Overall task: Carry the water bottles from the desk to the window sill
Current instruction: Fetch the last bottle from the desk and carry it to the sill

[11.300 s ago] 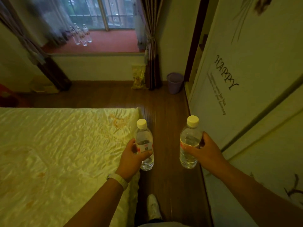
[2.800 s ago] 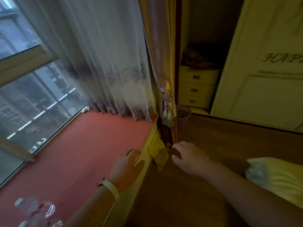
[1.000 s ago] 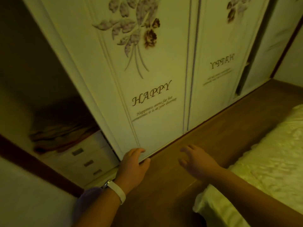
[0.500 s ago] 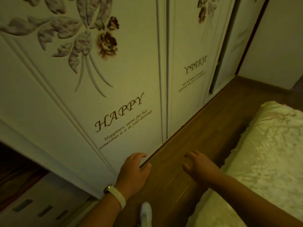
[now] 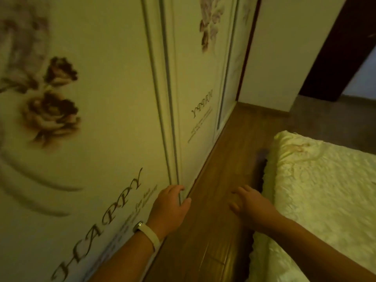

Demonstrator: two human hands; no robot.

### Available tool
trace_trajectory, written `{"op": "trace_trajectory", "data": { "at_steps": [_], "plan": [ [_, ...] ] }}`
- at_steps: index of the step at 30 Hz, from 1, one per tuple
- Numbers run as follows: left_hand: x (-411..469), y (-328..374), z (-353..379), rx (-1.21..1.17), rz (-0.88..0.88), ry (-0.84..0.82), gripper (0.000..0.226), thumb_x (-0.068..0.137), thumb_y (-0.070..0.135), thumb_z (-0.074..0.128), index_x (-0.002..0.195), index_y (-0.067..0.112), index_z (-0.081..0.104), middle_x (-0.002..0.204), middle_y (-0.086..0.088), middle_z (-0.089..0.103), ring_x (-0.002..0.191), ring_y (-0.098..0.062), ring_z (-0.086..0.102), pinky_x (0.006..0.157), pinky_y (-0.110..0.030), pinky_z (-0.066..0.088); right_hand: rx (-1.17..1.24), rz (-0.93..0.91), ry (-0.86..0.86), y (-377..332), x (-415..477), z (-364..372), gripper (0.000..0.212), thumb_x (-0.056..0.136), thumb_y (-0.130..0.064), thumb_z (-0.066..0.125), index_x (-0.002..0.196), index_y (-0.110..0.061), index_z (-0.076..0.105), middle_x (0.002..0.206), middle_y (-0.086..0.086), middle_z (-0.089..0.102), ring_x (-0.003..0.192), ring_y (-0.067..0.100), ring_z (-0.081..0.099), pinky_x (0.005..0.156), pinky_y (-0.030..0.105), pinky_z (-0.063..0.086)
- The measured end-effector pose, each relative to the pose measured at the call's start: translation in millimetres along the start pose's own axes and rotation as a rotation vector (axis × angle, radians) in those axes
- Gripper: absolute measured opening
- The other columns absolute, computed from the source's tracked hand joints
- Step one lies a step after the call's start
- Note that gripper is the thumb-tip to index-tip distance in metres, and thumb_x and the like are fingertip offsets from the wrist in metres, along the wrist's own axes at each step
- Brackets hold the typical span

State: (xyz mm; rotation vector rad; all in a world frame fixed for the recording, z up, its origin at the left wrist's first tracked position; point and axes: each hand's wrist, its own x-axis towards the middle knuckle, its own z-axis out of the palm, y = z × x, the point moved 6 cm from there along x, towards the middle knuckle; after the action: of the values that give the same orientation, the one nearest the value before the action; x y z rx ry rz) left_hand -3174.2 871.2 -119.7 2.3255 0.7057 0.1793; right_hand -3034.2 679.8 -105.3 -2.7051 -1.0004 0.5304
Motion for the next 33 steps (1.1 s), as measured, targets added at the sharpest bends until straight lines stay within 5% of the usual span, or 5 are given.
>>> {"op": "trace_trajectory", "data": {
  "at_steps": [18,25,33],
  "plan": [
    [310,140,124,0.199,0.161,-0.335,0.047,0.098,0.045,0.050,0.140,0.024,0.047,0.143,0.006,0.048,0.130,-0.014,0.044,0.109,-0.033,0.040,0.134,0.191,0.116,209,212,-97,0.047,0.097,-0.050,0.043,0.136,-0.023,0.048,0.134,-0.002,0.049,0.119,0.020,0.053,0.097,0.037,0.046],
    [417,236,162,0.183,0.265,-0.332,0.049,0.099,0.044,0.051,0.143,0.024,0.044,0.146,0.006,0.044,0.137,-0.016,0.039,0.113,-0.031,0.033,0.145,0.272,0.201,305,276,-178,0.045,0.097,-0.046,0.048,0.132,-0.019,0.053,0.132,0.003,0.052,0.119,0.025,0.052,0.095,0.039,0.046],
    [526,270,189,0.258,0.342,-0.369,0.051,0.099,0.049,0.044,0.144,0.025,0.044,0.150,0.005,0.042,0.139,-0.017,0.037,0.116,-0.036,0.032,0.101,0.280,0.200,343,366,-214,0.045,0.098,-0.048,0.045,0.132,-0.019,0.052,0.132,0.001,0.052,0.120,0.022,0.051,0.097,0.040,0.046]
  ]
}}
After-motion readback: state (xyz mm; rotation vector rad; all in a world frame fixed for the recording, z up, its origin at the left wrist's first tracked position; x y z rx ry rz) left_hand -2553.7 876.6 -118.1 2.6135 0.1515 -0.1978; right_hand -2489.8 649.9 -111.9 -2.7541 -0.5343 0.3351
